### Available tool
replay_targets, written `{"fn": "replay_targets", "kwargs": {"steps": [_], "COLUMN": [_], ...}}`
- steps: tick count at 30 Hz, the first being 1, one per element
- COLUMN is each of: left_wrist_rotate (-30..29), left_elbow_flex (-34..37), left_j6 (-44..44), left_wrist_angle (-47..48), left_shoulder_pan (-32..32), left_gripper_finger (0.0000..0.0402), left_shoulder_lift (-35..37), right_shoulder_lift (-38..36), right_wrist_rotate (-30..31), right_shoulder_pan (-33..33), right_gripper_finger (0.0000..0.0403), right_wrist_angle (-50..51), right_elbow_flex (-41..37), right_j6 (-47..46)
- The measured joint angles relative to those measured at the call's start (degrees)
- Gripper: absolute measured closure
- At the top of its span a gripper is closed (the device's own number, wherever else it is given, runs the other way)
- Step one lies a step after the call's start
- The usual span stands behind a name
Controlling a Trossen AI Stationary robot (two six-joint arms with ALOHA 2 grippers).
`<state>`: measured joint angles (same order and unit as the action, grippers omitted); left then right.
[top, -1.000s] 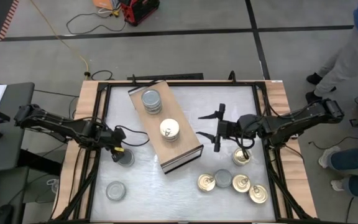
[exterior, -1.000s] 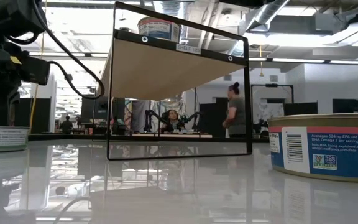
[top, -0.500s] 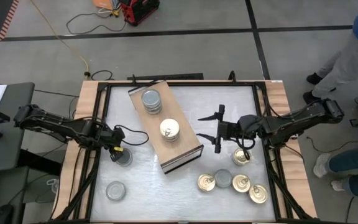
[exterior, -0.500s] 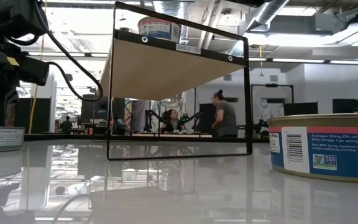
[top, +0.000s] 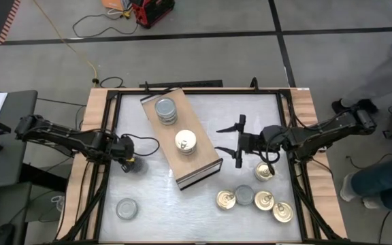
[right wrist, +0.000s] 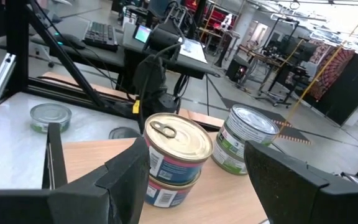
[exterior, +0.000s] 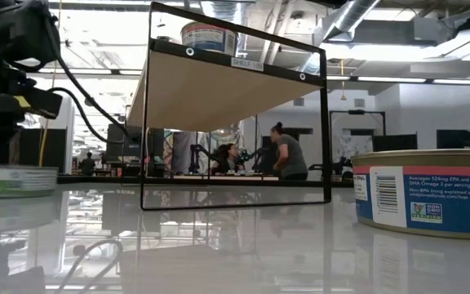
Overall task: Stack canned seafood by type on shelf
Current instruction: Stack the green tuna can on top of the other green tuna can on the shelf
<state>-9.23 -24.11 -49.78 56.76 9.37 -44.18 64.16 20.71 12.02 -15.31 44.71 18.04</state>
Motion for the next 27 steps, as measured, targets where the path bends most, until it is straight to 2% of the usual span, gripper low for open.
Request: {"fn": "replay_targets", "kwargs": {"steps": [5,9,14,17,22,27], "left_wrist_rotate": [-1.44,-3.14,-4.25,-4.61,-5.15,-7.56], "left_elbow_flex": [-1.84,-7.44,-13.01,-13.42,-13.6,-18.48], "left_j6": [-0.25,4.07,14.02,16.09,15.44,13.33], "left_wrist_angle": [0.73,1.19,-2.34,-4.09,-6.82,-5.01], "left_shoulder_pan": [0.0,0.26,5.45,10.05,16.61,22.13], "left_gripper_finger": [0.0401,0.0401,0.0401,0.0399,0.036,0.031], "left_shoulder_lift": [0.02,0.02,-1.55,-4.2,-11.04,-18.75], "right_shoulder_lift": [0.0,0.0,0.0,0.0,0.0,0.0], "right_wrist_rotate": [0.02,0.02,0.02,0.04,0.04,0.06], "right_shoulder_pan": [-0.01,-0.01,-0.01,-0.01,-0.23,-0.23], "right_gripper_finger": [0.0112,0.0112,0.0112,0.0112,0.0112,0.0112], "right_wrist_angle": [0.0,0.0,0.34,0.98,2.21,2.45], "right_elbow_flex": [0.0,0.0,0.0,0.0,0.0,0.0], "right_j6": [-0.05,-0.17,-0.17,-0.26,-2.03,-3.84]}}
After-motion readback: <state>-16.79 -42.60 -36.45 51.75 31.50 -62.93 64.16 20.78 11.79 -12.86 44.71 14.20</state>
